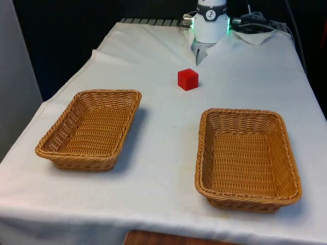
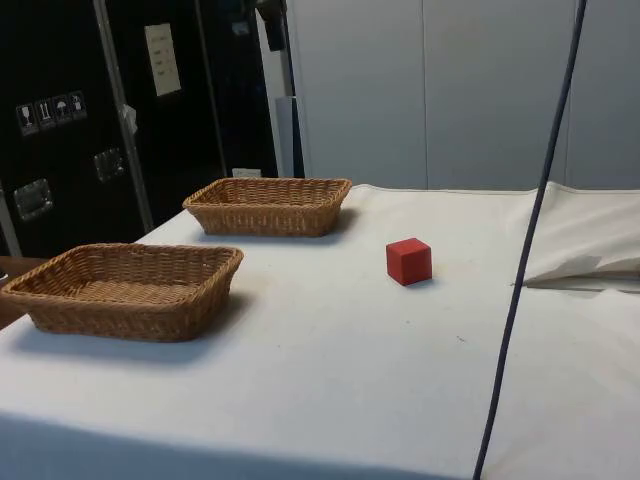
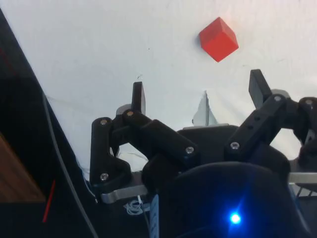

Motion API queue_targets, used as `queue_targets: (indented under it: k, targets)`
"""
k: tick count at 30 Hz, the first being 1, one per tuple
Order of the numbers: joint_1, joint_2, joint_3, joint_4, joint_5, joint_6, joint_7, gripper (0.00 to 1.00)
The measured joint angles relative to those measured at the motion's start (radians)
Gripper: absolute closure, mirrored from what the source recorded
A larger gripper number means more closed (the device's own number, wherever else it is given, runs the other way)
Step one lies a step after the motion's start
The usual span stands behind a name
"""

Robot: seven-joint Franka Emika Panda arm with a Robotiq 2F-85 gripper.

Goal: Pick up the red cube and place it into the right basket.

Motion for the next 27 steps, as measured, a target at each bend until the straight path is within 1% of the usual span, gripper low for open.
queue_targets:
  k: [4,11,15,20,24,27]
  targets:
    - [0.000,-0.011,0.001,-0.011,0.000,-0.006,0.008,0.00]
    - [0.000,-0.059,0.011,-0.062,-0.005,-0.002,0.032,0.00]
    - [0.000,-0.088,0.020,-0.095,-0.014,0.004,0.052,0.00]
    - [0.000,-0.110,0.029,-0.119,-0.020,0.006,0.069,0.00]
    - [0.000,-0.136,0.039,-0.152,-0.029,0.020,0.092,0.00]
    - [0.000,-0.141,0.041,-0.160,-0.032,0.023,0.097,0.00]
